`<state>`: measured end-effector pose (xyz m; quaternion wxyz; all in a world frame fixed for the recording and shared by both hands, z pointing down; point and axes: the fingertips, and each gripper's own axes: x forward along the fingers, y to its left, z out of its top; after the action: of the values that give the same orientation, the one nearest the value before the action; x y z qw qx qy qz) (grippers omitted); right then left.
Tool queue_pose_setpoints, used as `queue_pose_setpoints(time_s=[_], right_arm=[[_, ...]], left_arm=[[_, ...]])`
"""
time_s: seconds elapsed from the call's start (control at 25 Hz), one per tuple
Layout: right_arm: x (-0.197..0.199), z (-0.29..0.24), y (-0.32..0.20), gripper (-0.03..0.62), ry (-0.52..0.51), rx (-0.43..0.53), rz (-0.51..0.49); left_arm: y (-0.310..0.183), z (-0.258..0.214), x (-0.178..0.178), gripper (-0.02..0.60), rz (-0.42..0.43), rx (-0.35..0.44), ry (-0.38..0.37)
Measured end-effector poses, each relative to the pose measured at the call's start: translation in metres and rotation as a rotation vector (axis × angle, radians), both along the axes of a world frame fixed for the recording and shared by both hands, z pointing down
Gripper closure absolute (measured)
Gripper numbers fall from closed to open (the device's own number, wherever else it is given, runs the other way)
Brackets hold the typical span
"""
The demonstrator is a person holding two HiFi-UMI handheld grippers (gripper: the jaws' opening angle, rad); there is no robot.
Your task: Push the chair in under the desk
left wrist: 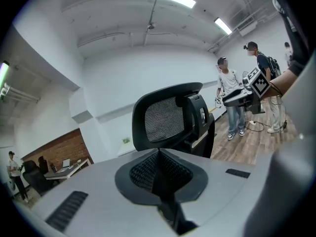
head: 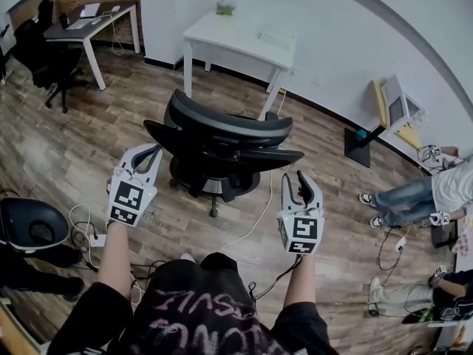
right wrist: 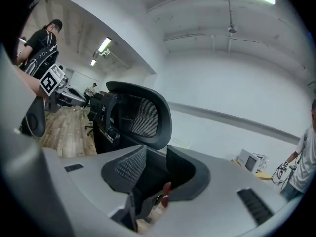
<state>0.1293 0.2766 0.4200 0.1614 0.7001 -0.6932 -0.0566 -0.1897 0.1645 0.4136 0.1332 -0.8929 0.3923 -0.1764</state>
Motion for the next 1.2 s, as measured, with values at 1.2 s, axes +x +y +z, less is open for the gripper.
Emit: queue_pose_setpoints(time_s=[1.2], right_arm=[[0.019,0.044,-0.077,0.327,0.338,-0.183,-0.249]], left_arm=[[-0.053,0.055,0.037,0.377,0.075,-0.024,-0.425]])
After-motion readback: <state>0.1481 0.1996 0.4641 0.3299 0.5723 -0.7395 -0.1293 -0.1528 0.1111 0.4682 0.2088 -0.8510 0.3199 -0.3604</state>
